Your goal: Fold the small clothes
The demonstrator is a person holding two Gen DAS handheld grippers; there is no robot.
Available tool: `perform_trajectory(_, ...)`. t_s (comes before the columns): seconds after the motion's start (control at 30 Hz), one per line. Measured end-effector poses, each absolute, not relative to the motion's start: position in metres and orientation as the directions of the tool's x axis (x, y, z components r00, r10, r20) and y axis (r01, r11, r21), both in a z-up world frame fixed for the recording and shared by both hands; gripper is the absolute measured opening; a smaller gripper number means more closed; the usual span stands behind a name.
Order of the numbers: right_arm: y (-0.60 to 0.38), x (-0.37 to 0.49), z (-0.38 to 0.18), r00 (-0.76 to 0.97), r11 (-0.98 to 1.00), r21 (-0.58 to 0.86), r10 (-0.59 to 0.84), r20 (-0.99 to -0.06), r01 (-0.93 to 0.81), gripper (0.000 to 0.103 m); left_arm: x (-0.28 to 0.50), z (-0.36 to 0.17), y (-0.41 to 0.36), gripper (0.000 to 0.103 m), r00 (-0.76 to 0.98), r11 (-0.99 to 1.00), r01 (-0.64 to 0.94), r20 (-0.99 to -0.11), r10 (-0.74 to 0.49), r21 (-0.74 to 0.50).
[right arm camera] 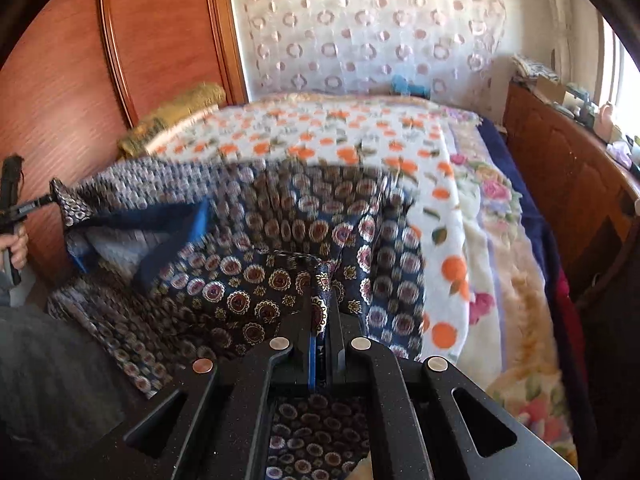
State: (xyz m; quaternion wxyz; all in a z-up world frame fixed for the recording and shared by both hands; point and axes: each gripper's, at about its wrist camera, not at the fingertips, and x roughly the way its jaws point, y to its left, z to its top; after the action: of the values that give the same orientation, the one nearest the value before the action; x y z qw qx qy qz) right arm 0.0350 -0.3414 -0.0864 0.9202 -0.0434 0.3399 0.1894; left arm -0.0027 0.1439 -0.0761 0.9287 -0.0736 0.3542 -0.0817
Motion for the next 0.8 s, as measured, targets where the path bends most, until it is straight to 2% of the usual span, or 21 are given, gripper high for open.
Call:
perform_trajectory(0.27,-0.338,0.042,-0.091,0.68,0.925,0.05,0.312,-0.663,-0.376,0.002,-0.012,-0.067,0.149,0.005,0.744,0.98,0.107,-0.641,-0.191,-0.168)
perform_trajectory(0.33,-0.338,0.04,-0.088,0.679,0.925,0.056,0.317,-0.662,-0.377,0.002,-0.013,-0.062,0.147,0.018,0.75,0.984,0.108,-0.637,-0.176,-0.144)
perform_trajectory(0.37,-0.337,0.038,-0.086,0.681,0.925,0.054,0.315,-0.661,-0.376,0.002,-0.014,-0.06,0.147,0.022,0.756,0.985,0.108,-0.633,-0.17,-0.136)
perform_trajectory(0.43,-0.337,0.037,-0.086,0.68,0.924,0.053,0.317,-0.661,-0.379,0.002,-0.016,-0.054,0.147,0.036,0.766,0.986,0.108,-0.622,-0.162,-0.125)
perform_trajectory(0.47,-0.337,0.036,-0.087,0.68,0.924,0.051,0.316,-0.661,-0.38,0.002,-0.017,-0.052,0.149,0.041,0.77,0.986,0.108,-0.617,-0.163,-0.126)
perform_trajectory(0.53,-0.337,0.033,-0.087,0.678,0.923,0.05,0.316,-0.664,-0.382,0.003,-0.017,-0.047,0.15,0.045,0.778,0.987,0.103,-0.608,-0.157,-0.123)
perform_trajectory(0.6,-0.339,0.031,-0.086,0.675,0.921,0.05,0.318,-0.665,-0.385,0.003,-0.015,-0.045,0.151,0.059,0.777,0.988,0.099,-0.612,-0.149,-0.115)
perform_trajectory(0.63,-0.34,0.03,-0.085,0.674,0.922,0.052,0.319,-0.666,-0.384,0.005,-0.013,-0.044,0.151,0.07,0.776,0.988,0.101,-0.612,-0.154,-0.12)
perform_trajectory(0.67,-0.341,0.029,-0.084,0.674,0.923,0.054,0.318,-0.667,-0.381,0.009,-0.011,-0.044,0.151,0.075,0.776,0.986,0.102,-0.61,-0.16,-0.129)
perform_trajectory(0.7,-0.342,0.027,-0.082,0.676,0.924,0.053,0.315,-0.666,-0.378,0.011,-0.008,-0.045,0.151,0.08,0.776,0.986,0.103,-0.609,-0.164,-0.134)
perform_trajectory(0.8,-0.344,0.021,-0.072,0.695,0.928,0.044,0.307,-0.65,-0.369,0.022,0.002,-0.046,0.15,0.081,0.773,0.98,0.111,-0.605,-0.188,-0.163)
